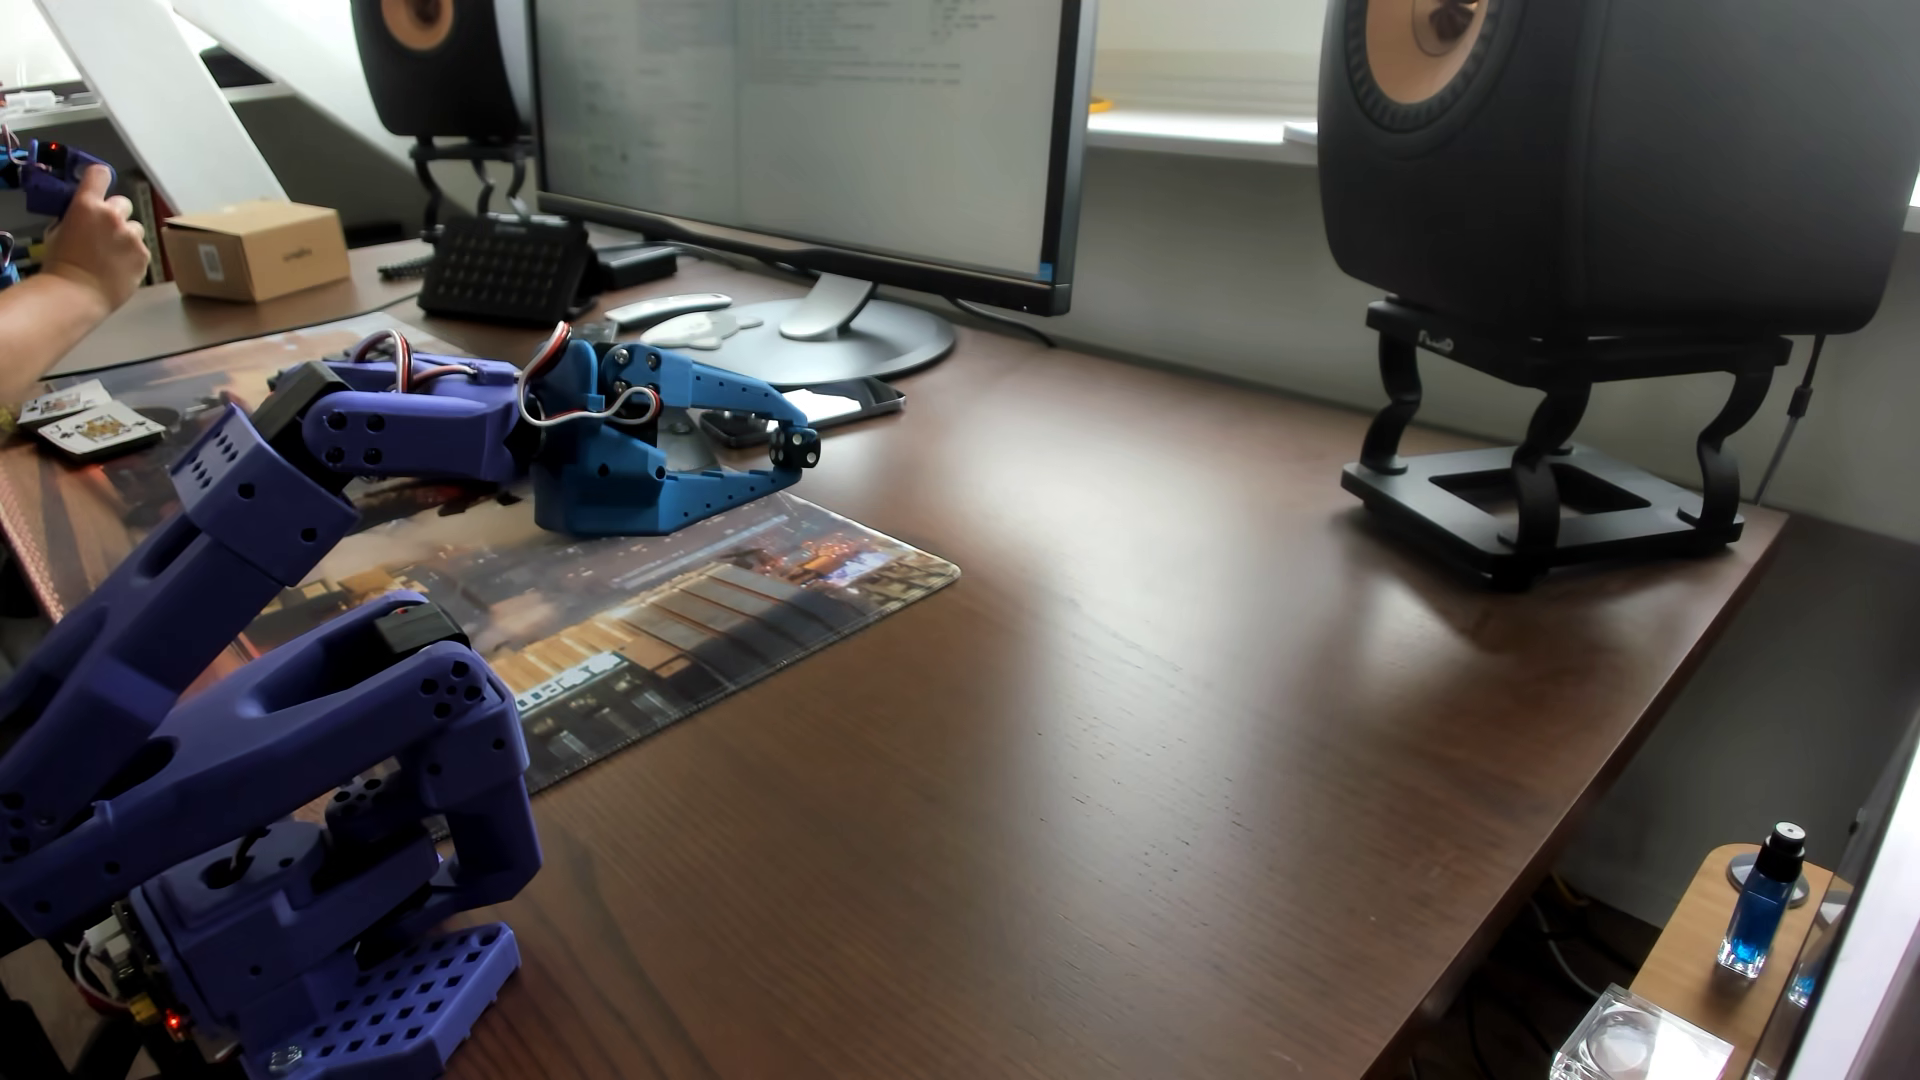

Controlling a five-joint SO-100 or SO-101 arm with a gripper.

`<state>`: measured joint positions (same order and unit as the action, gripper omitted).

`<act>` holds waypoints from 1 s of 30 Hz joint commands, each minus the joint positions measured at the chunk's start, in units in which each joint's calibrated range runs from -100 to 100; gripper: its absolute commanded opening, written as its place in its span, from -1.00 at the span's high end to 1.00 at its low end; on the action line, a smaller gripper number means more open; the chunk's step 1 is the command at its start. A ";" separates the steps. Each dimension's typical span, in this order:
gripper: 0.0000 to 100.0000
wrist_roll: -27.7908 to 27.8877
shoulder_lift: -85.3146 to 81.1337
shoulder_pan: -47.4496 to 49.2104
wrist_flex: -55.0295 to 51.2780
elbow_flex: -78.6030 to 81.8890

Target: Grab the blue dice

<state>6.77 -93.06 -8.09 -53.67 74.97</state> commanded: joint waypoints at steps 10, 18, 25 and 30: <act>0.97 0.90 1.60 5.14 2.24 -3.90; 0.97 0.59 22.53 5.39 2.33 -22.89; 0.97 0.96 29.06 5.30 2.41 -28.49; 0.95 0.69 28.81 4.98 2.15 -28.31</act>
<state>7.45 -64.46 -2.89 -52.89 52.18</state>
